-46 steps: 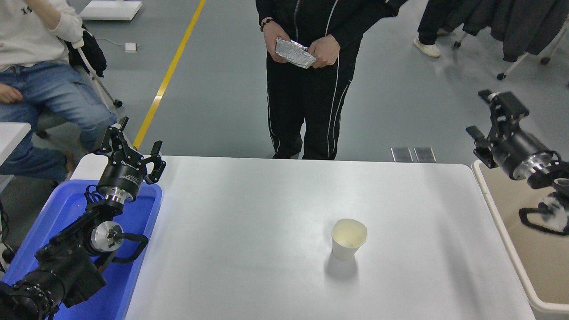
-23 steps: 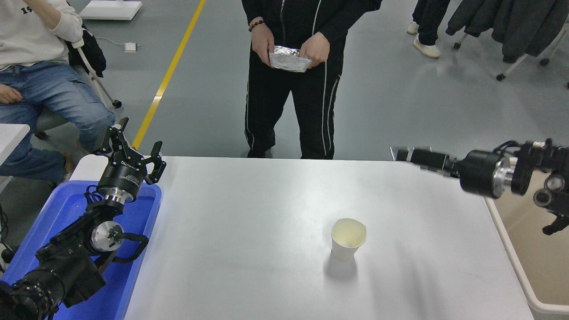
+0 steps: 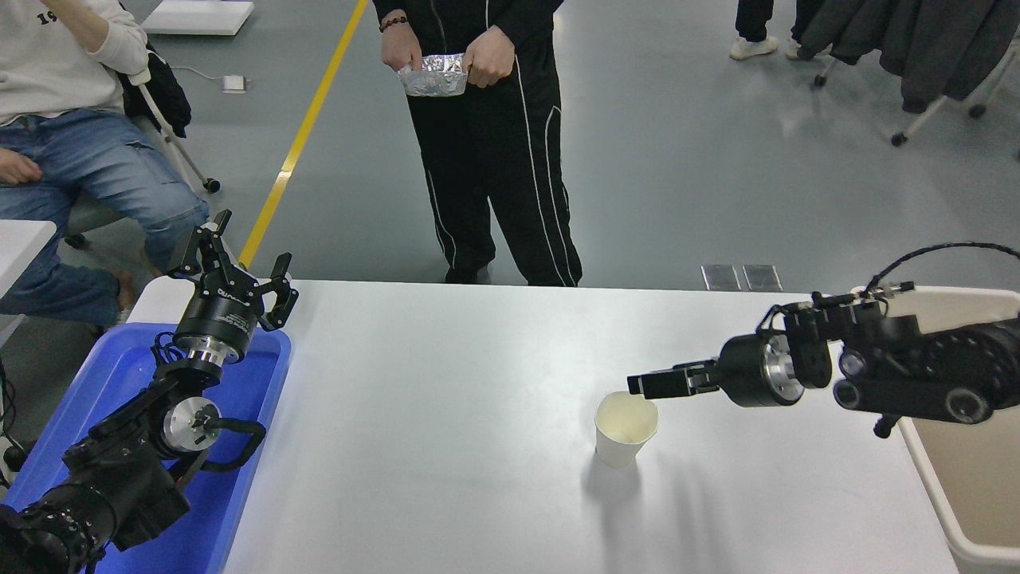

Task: Dispose of the paper cup in the dustbin

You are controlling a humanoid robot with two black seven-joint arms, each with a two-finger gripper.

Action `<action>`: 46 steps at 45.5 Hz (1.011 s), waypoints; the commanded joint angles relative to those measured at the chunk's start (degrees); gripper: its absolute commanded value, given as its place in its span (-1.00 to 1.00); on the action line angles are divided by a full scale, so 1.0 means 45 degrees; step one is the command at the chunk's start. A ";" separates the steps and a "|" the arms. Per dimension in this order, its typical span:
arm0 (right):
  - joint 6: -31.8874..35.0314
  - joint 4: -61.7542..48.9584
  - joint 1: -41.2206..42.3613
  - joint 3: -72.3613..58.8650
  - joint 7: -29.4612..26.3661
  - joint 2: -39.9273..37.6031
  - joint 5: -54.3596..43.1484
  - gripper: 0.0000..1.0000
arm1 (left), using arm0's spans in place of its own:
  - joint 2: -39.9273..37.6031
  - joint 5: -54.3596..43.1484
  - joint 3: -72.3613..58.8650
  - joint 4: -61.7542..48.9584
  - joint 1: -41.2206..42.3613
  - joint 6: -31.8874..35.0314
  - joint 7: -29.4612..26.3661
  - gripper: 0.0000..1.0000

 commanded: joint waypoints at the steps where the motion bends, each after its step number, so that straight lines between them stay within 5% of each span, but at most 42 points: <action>1: -0.0478 -0.0993 -0.0549 -0.0628 -0.0554 0.1398 0.0590 0.97 | 0.0000 -0.0001 -0.0003 0.0018 -0.0001 0.0000 0.0000 1.00; 12: -0.0713 -0.2029 -0.1487 -0.0590 -0.0554 0.1829 0.0609 0.93 | 0.0000 -0.0001 -0.0003 -0.0002 -0.0001 0.0000 0.0000 1.00; 21: -0.0947 -0.3006 -0.1859 -0.0609 -0.0535 0.2375 0.0512 0.63 | 0.0000 -0.0001 0.0016 -0.0002 -0.0001 0.0000 0.0000 1.00; 35: -0.0870 -0.3026 -0.1800 -0.0999 -0.0535 0.2395 0.0395 -0.97 | 0.0000 -0.0001 -0.0003 -0.0002 -0.0001 0.0000 0.0000 1.00; 46: -0.0850 -0.3026 -0.1898 -0.0922 -0.0437 0.2415 0.0453 -1.00 | 0.0000 -0.0001 -0.0003 -0.0002 -0.0001 0.0000 0.0000 1.00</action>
